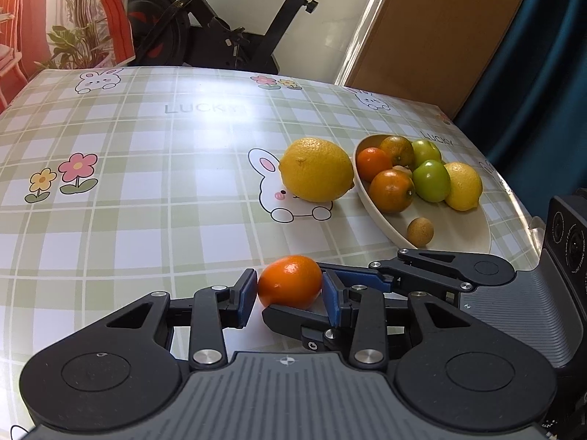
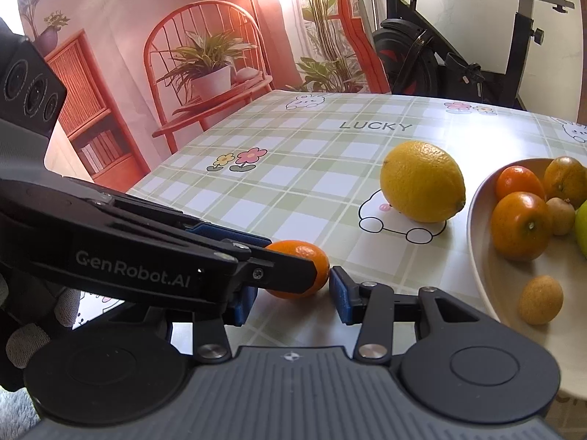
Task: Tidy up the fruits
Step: 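Close the left tool's fingers on the tangerine, then carry the tangerine with the left tool over the cream plate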
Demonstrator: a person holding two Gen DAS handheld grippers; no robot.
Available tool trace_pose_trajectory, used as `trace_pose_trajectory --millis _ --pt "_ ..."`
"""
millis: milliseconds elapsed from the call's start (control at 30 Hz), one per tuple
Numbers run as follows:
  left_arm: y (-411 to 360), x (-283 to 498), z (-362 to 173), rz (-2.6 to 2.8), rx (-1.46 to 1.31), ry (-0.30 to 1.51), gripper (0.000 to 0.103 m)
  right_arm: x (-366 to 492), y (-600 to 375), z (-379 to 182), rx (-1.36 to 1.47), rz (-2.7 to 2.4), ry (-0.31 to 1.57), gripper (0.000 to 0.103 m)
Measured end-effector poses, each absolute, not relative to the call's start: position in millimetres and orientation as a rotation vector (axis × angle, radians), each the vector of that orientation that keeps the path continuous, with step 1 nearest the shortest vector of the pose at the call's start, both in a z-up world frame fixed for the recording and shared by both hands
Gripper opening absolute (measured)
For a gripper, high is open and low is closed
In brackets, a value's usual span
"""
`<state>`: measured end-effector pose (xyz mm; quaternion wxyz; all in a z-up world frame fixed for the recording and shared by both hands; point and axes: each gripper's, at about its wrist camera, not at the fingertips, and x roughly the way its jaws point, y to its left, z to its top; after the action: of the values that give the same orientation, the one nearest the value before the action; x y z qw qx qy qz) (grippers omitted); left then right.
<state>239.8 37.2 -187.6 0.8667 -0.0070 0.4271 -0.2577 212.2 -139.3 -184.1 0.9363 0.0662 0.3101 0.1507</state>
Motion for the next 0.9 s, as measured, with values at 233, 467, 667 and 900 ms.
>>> trace_pose_trajectory --millis 233,467,667,900 --pt "24.2 232.4 -174.0 -0.566 0.024 0.864 0.041 195.9 -145.6 -176.0 0.128 0.275 0.601 0.046" --pt "-0.7 225.7 -154.3 -0.573 0.060 0.816 0.041 181.1 -160.7 -159.2 0.161 0.231 0.529 0.046" --pt "-29.2 223.1 -142.8 -0.593 0.121 0.797 0.041 167.8 -176.5 -150.7 0.191 0.184 0.481 0.046" --pt "-64.5 225.8 -140.4 -0.627 0.164 0.800 0.042 154.4 -199.9 -146.4 0.214 0.126 0.436 0.046"
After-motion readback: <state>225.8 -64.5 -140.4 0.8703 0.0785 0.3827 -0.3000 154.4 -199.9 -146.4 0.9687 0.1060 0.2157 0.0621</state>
